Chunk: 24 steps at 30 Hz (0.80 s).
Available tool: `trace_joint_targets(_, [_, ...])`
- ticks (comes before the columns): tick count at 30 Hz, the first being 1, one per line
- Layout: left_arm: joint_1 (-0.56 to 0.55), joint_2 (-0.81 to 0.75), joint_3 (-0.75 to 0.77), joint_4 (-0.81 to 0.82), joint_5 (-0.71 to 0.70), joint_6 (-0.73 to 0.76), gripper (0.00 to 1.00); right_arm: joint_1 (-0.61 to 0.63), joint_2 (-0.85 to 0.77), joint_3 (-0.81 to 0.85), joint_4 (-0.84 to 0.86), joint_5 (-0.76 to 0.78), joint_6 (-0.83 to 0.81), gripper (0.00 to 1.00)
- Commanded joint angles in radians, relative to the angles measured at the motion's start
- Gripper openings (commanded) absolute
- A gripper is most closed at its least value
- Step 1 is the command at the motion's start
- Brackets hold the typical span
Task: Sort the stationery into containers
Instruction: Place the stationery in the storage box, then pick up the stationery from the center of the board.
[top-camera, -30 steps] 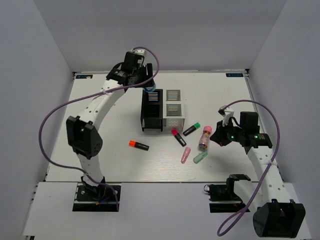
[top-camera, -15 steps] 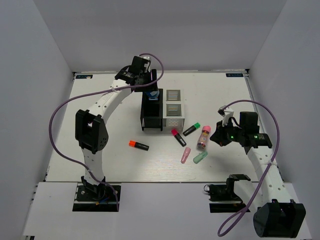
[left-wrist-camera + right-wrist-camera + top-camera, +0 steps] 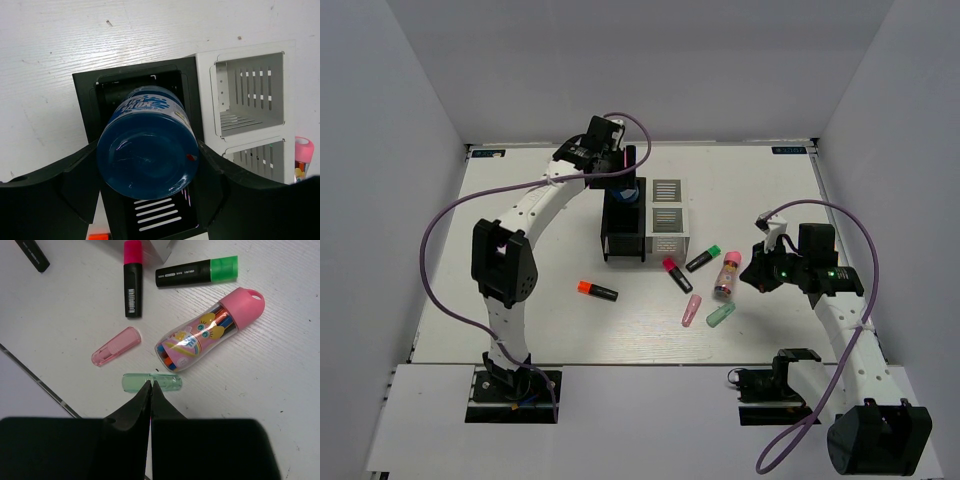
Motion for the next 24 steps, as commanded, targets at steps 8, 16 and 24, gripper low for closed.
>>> trace_joint_targets(8, [-0.011, -0.049, 0.082, -0.017, -0.006, 0.019, 0.9, 0.011, -0.007, 0.039, 0.009, 0.001, -0.005, 0.63])
trace_joint_targets(16, [-0.019, -0.075, 0.151, -0.038, -0.019, 0.027, 0.28, 0.012, -0.007, 0.018, 0.028, 0.068, 0.03, 0.0])
trace_joint_targets(24, [-0.163, -0.502, -0.41, -0.002, -0.233, 0.108, 0.86, 0.049, 0.309, 0.151, 0.013, 0.304, 0.2, 0.32])
